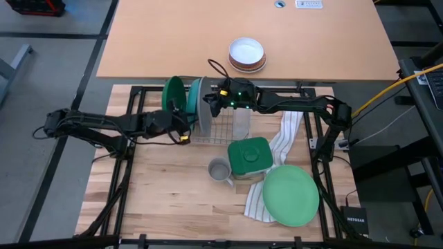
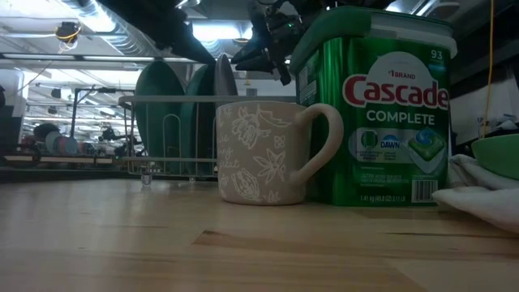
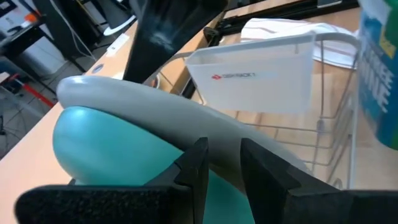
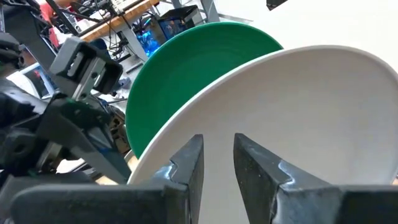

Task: Sort dishes
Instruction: Put the gray plate in the dish rack

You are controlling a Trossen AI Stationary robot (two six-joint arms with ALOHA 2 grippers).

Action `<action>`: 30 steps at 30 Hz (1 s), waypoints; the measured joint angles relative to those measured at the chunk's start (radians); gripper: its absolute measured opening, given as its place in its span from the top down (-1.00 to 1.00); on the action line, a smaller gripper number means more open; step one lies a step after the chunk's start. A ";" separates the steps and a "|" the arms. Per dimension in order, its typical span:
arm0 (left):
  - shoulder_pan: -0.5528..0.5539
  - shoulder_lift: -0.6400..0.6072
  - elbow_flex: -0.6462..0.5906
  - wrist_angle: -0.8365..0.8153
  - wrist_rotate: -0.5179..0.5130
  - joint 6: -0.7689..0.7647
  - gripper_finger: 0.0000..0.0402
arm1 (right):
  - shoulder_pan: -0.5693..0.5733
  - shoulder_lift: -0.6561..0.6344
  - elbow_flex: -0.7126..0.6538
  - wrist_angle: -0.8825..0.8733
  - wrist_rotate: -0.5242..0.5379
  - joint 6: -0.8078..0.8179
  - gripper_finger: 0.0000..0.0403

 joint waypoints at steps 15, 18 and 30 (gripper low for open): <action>0.015 -0.002 0.002 -0.029 -0.090 0.009 0.58 | 0.000 0.000 0.000 0.000 0.000 0.000 0.55; 0.003 -0.007 0.002 -0.042 -0.105 0.007 0.58 | 0.000 0.000 0.000 0.000 -0.001 0.000 0.55; -0.042 -0.063 0.000 -0.152 -0.210 -0.131 0.58 | 0.000 0.000 0.000 -0.002 -0.001 -0.001 0.55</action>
